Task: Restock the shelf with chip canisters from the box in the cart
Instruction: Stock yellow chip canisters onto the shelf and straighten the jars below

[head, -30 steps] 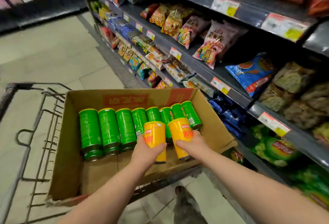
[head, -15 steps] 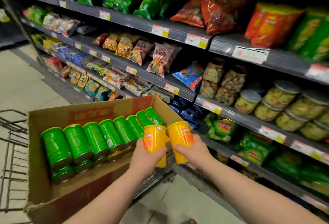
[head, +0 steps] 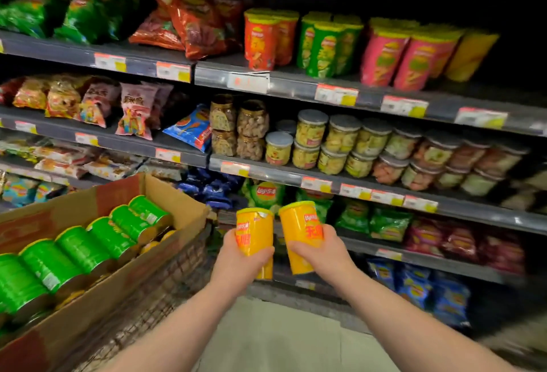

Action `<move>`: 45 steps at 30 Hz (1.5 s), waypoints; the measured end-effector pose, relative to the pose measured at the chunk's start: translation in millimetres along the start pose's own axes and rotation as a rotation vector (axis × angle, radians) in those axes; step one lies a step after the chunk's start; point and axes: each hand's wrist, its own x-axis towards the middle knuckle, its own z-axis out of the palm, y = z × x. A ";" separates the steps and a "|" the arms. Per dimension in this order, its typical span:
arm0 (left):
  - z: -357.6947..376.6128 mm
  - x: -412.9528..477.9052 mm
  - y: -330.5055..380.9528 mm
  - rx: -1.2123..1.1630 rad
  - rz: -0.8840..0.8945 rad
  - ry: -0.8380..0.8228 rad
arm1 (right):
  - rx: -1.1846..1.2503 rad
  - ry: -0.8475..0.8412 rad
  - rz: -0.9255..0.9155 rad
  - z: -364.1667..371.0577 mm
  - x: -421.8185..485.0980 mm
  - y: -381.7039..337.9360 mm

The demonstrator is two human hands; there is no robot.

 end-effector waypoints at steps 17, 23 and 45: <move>240.4 -98.0 99.8 0.062 0.142 -0.282 | 0.160 0.262 0.095 -241.7 -58.6 141.2; 257.4 -102.5 128.2 0.064 0.188 -0.290 | 0.220 0.262 0.065 -267.6 -51.0 142.4; 259.8 29.9 276.9 -0.104 0.511 -0.263 | 0.204 0.472 -0.234 -346.3 79.9 24.5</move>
